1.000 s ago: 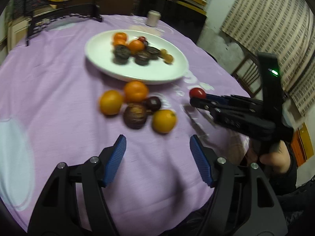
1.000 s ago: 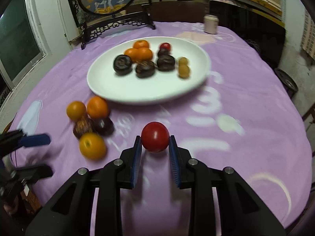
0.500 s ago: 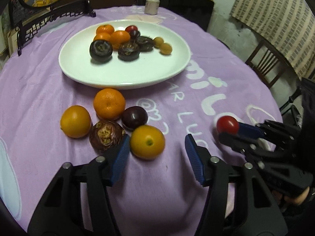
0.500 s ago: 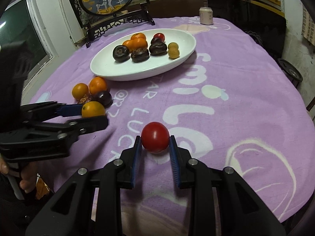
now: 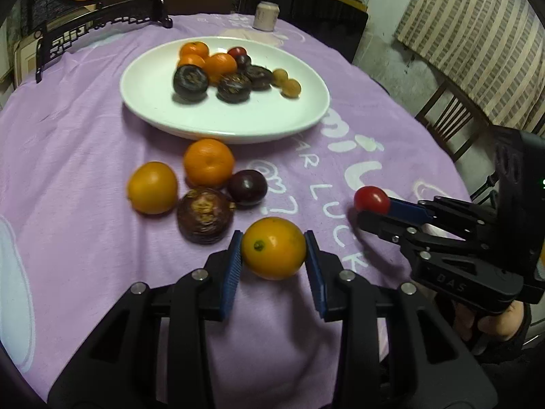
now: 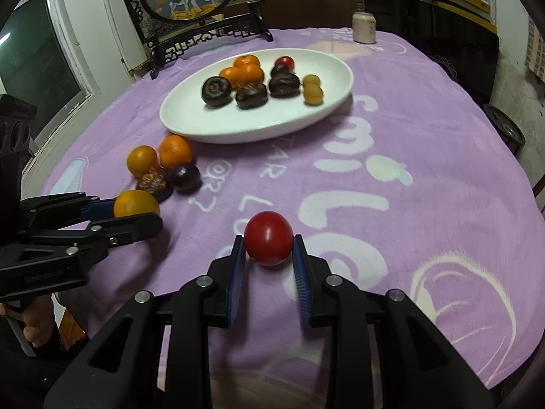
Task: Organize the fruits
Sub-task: 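Carry the orange and tomato onto the white plate and open both tools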
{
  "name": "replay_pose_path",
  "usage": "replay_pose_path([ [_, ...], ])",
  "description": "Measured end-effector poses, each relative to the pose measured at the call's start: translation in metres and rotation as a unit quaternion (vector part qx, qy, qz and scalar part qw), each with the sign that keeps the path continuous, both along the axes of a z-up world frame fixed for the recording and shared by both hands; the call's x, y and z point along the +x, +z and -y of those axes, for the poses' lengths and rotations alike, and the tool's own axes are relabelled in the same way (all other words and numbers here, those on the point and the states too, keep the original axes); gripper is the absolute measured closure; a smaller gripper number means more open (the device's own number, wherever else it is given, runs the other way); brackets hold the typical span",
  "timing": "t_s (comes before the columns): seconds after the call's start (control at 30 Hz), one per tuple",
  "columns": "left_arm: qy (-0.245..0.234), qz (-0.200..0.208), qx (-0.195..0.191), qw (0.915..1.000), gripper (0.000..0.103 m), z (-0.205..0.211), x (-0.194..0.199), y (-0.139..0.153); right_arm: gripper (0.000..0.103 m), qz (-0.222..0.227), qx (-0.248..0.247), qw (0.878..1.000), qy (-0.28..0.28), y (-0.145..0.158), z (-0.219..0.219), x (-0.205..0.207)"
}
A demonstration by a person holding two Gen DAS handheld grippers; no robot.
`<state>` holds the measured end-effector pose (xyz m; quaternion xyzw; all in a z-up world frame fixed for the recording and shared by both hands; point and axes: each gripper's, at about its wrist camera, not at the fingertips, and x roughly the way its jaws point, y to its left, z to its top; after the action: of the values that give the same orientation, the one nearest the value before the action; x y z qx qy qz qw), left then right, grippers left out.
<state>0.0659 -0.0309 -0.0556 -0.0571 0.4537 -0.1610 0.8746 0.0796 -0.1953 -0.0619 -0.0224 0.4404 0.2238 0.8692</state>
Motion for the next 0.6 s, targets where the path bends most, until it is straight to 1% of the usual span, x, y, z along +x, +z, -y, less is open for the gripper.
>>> replay_pose_path([
  [0.17,0.006,0.014,-0.017,0.9997,0.067,-0.016,-0.003,0.014,0.074,0.011,0.0,1.0,0.02,0.013,-0.019,0.005],
  [0.3,0.016,0.022,-0.011,0.9996,0.067,-0.027,0.01,0.029,0.074,0.03,-0.002,0.999,0.03,0.032,-0.032,0.02],
  [0.37,0.026,0.018,-0.007,0.9995,0.067,-0.034,0.028,0.037,0.074,0.039,-0.005,0.999,0.035,0.042,-0.039,0.034],
  [0.43,0.035,0.023,-0.002,0.9991,0.067,-0.041,0.047,0.045,0.074,0.042,-0.004,0.998,0.04,0.05,-0.046,0.051],
  [0.53,0.066,0.033,0.012,0.9972,0.067,-0.054,0.089,0.062,0.074,0.051,-0.013,0.998,0.037,0.06,-0.056,0.082],
  [0.6,0.08,0.027,0.007,0.9964,0.067,-0.063,0.112,0.068,0.074,0.05,-0.016,0.998,0.031,0.061,-0.061,0.099],
])
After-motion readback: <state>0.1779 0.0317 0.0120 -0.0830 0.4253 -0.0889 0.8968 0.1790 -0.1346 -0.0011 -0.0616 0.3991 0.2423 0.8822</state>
